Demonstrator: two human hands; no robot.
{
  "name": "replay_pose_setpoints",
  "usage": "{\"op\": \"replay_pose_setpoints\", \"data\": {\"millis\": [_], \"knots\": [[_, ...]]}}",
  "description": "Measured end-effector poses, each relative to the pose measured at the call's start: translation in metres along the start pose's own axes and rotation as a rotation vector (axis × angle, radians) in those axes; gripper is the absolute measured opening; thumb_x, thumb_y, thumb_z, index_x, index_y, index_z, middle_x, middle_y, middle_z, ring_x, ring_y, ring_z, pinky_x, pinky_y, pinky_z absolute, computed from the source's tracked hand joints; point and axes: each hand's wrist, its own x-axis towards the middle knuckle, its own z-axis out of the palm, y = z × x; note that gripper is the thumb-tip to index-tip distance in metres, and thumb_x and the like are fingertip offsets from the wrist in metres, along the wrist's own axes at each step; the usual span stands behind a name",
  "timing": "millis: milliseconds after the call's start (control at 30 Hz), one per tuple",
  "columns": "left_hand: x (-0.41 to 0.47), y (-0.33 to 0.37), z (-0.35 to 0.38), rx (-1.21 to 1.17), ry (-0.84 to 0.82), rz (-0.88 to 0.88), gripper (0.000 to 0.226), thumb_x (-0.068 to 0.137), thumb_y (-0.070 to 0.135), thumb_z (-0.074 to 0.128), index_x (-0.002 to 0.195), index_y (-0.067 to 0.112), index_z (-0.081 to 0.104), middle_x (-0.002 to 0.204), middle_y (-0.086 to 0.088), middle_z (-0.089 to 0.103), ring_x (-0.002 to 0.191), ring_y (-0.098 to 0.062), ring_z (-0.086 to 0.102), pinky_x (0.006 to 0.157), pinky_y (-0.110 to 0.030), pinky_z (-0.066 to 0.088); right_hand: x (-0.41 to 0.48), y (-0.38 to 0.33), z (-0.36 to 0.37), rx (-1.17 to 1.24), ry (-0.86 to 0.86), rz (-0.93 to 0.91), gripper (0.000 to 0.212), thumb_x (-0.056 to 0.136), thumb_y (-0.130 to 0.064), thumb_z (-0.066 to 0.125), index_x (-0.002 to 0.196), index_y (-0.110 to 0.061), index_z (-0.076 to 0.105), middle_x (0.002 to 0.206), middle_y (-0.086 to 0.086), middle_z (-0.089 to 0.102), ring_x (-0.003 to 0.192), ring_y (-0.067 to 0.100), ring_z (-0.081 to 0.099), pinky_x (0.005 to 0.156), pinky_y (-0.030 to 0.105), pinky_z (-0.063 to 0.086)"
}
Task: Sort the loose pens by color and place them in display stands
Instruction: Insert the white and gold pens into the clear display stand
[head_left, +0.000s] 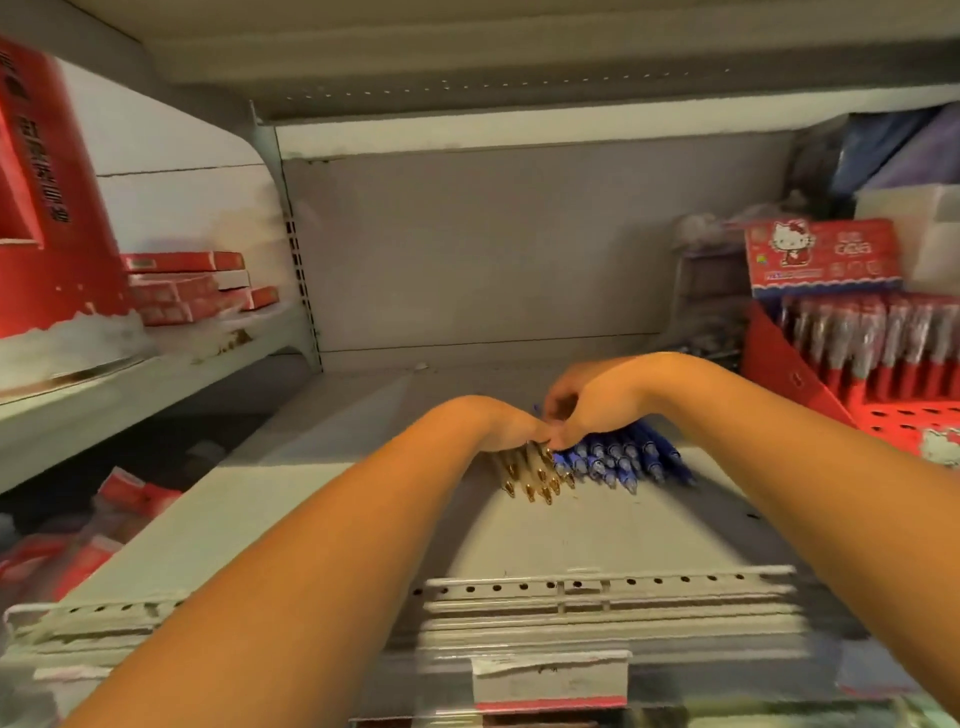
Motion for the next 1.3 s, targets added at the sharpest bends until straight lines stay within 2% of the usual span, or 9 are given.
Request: {"op": "replay_pose_setpoints", "data": {"millis": [67,133,167,233,500,600,867,1033,1300], "knots": [[0.005,0.000,0.000,0.047,-0.018,0.042,0.059,0.099,0.058,0.036,0.136,0.013,0.051,0.140,-0.008,0.053,0.109,-0.014,0.059,0.076,-0.023,0.038,-0.003,-0.003,0.001,0.004,-0.008,0.037,0.014,0.092,-0.028,0.064,0.105,-0.030,0.059,0.096,-0.013,0.057,0.082,0.005,0.051,0.069,0.024,0.038],[0.010,-0.003,-0.002,0.030,-0.039,0.084,0.046,0.102,0.050,0.038,0.096,0.013,0.064,0.088,-0.004,0.073,0.058,-0.003,0.065,0.048,-0.012,0.043,-0.005,-0.006,0.004,0.024,-0.007,0.074,0.025,0.090,-0.020,0.063,0.114,-0.028,0.060,0.096,-0.013,0.055,0.081,0.006,0.051,0.067,0.023,0.039],[0.010,-0.005,-0.003,0.009,-0.037,0.094,0.045,0.103,0.045,0.039,0.077,0.014,0.060,0.057,0.001,0.068,0.036,-0.004,0.056,0.034,-0.011,0.036,-0.005,-0.008,0.005,0.044,0.001,0.088,0.029,0.089,-0.017,0.062,0.116,-0.029,0.060,0.095,-0.013,0.055,0.080,0.007,0.051,0.065,0.023,0.040],[0.010,-0.009,-0.005,-0.007,-0.052,0.126,0.041,0.103,0.034,0.039,0.071,0.015,0.055,0.037,0.007,0.056,0.027,-0.004,0.050,0.028,-0.010,0.031,-0.004,-0.010,0.009,0.084,0.022,0.101,0.034,0.088,-0.012,0.060,0.116,-0.031,0.059,0.092,-0.012,0.055,0.079,0.008,0.052,0.063,0.024,0.042],[0.010,-0.021,-0.007,0.041,-0.007,0.055,0.034,0.094,0.036,0.055,0.068,0.014,0.057,0.053,-0.001,0.059,0.044,-0.015,0.054,0.046,-0.018,0.041,0.009,-0.008,0.021,0.118,0.080,0.042,0.007,0.092,-0.035,0.056,0.088,-0.030,0.058,0.086,-0.008,0.058,0.077,0.014,0.051,0.068,0.029,0.040],[0.013,-0.018,-0.004,0.017,0.031,0.033,0.038,0.091,0.043,0.057,0.068,0.014,0.061,0.052,0.000,0.062,0.037,-0.015,0.057,0.043,-0.019,0.045,0.011,-0.004,0.023,0.129,0.104,-0.004,0.004,0.088,-0.026,0.062,0.089,-0.023,0.059,0.084,-0.003,0.057,0.074,0.017,0.048,0.068,0.032,0.040],[0.004,-0.002,0.003,0.068,-0.007,0.034,0.040,0.094,0.046,0.057,0.069,0.016,0.061,0.035,0.007,0.055,0.027,-0.009,0.052,0.030,-0.019,0.042,0.007,0.005,0.022,0.067,0.100,0.107,0.030,0.088,-0.032,0.056,0.097,-0.006,0.068,0.085,0.017,0.060,0.070,0.021,0.049,0.063,0.034,0.042],[0.002,0.004,-0.001,0.029,-0.024,-0.044,0.033,0.093,0.034,0.061,0.068,0.013,0.060,0.039,0.002,0.057,0.030,-0.014,0.054,0.034,-0.021,0.047,0.005,0.001,0.023,-0.039,0.092,0.140,0.035,0.088,-0.043,0.058,0.068,-0.015,0.054,0.065,0.002,0.050,0.057,0.016,0.046,0.050,0.028,0.036],[0.005,0.011,-0.002,0.033,-0.042,-0.146,0.027,0.088,0.027,0.059,0.070,0.009,0.066,0.045,-0.003,0.061,0.035,-0.018,0.058,0.040,-0.024,0.052,0.001,-0.002,0.024,0.016,0.067,0.105,0.043,0.085,-0.048,0.059,0.064,-0.014,0.047,0.064,0.001,0.041,0.057,0.017,0.041,0.050,0.029,0.031]]}}
